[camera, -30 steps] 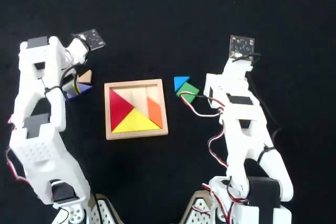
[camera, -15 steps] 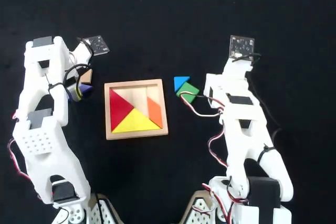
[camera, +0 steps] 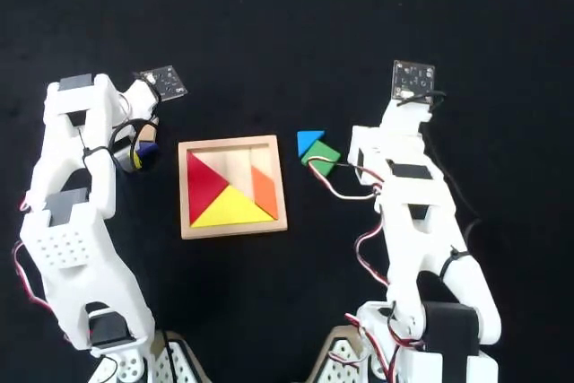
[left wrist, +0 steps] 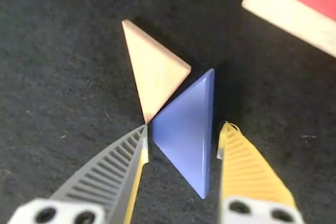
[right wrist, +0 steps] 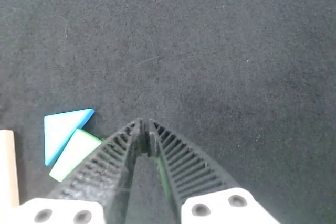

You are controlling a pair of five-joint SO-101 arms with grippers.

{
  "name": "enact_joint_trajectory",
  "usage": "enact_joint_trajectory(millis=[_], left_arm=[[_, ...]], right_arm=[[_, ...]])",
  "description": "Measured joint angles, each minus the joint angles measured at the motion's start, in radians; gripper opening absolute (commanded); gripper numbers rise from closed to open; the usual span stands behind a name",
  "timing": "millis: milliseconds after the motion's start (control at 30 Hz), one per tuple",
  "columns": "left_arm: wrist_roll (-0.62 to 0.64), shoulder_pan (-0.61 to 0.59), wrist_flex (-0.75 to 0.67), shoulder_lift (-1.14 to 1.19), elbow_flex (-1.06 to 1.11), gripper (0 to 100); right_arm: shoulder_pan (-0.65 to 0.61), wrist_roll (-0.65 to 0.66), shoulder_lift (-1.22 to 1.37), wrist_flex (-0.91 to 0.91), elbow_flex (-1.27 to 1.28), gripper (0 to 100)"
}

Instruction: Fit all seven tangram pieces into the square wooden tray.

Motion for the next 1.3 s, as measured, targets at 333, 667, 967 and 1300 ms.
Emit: enact_joint_trajectory(millis=[333,667,967,1300], left_arm=[[0.037,0.005,0.023,0.0,-0.012,22],[0.049,0.014,0.098,0.015,-0.092,24],[0.049,0.014,0.1,0.015,-0.092,32],[-0.054,-0.005,0.104,0.12,-0.161,32]], right_arm=[[0.0,0.0,0.0,0.0,0.0,1.2],[0.0,0.0,0.0,0.0,0.0,1.2],[-0.014,0.0,0.0,0.0,0.0,1.2],[-0.014,0.0,0.0,0.0,0.0,1.2]])
